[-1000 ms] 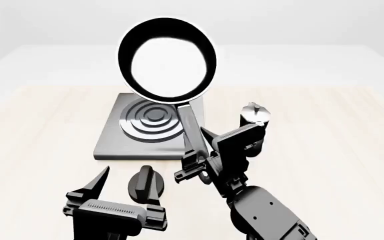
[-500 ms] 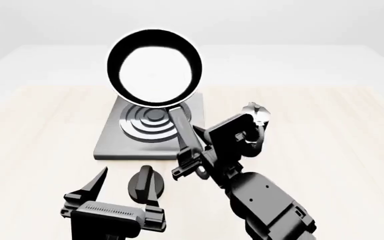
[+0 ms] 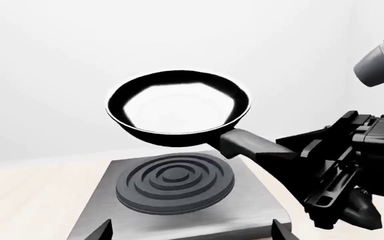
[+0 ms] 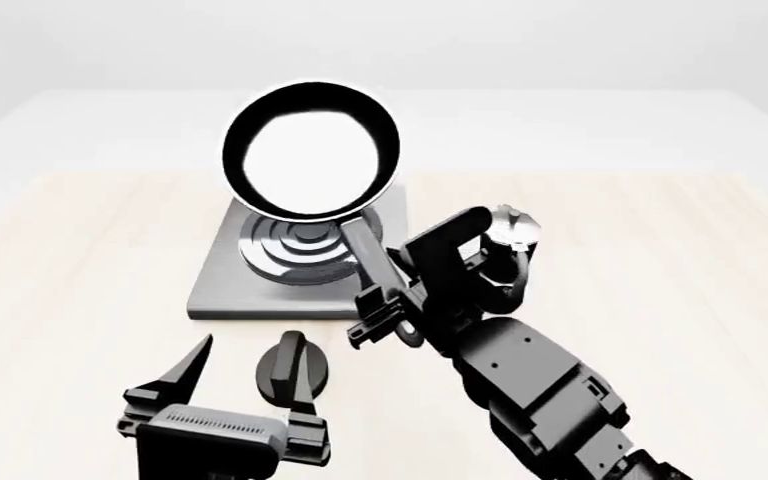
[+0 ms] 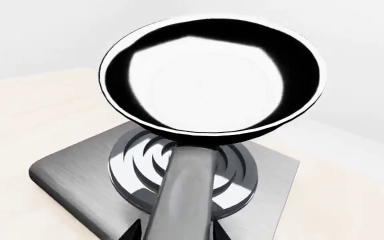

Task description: Put the frying pan on the stove.

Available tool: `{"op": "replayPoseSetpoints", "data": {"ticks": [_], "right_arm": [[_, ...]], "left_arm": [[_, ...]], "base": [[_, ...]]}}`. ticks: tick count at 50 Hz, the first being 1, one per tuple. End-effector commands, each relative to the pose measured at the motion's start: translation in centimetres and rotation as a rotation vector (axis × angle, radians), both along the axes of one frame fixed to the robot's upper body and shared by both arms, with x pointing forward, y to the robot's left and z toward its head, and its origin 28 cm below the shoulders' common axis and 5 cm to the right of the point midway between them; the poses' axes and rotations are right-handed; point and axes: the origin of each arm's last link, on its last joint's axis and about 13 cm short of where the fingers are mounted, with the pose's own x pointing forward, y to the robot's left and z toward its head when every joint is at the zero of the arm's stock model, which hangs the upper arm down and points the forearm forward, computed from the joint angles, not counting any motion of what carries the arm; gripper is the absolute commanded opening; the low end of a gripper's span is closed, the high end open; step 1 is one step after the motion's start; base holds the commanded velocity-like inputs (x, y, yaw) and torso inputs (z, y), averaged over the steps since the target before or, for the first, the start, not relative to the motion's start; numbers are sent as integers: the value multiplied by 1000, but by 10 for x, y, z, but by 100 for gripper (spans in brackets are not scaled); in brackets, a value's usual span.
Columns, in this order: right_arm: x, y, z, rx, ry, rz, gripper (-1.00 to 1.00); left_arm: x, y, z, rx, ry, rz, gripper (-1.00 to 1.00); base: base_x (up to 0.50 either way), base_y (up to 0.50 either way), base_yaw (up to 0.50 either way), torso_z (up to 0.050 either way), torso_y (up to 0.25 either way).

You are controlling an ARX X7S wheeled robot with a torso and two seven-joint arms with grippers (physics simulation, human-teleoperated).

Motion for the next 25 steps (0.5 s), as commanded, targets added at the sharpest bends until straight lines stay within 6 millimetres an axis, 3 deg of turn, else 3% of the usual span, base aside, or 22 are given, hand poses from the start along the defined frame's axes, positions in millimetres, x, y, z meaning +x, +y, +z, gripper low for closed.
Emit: {"op": "replayPoseSetpoints", "data": {"ticks": [1,25], "right_arm": [[3,0,19,-39,-43,4,-100],[-5,-2,24,-87,-11,24,-100]], "left_arm": [[-1,0,2,-4,-6,-1,100],[-4,-3,4,-7,-14,-14,100]], "base": [[0,0,0,0,11],[0,0,0,0,2]]}}
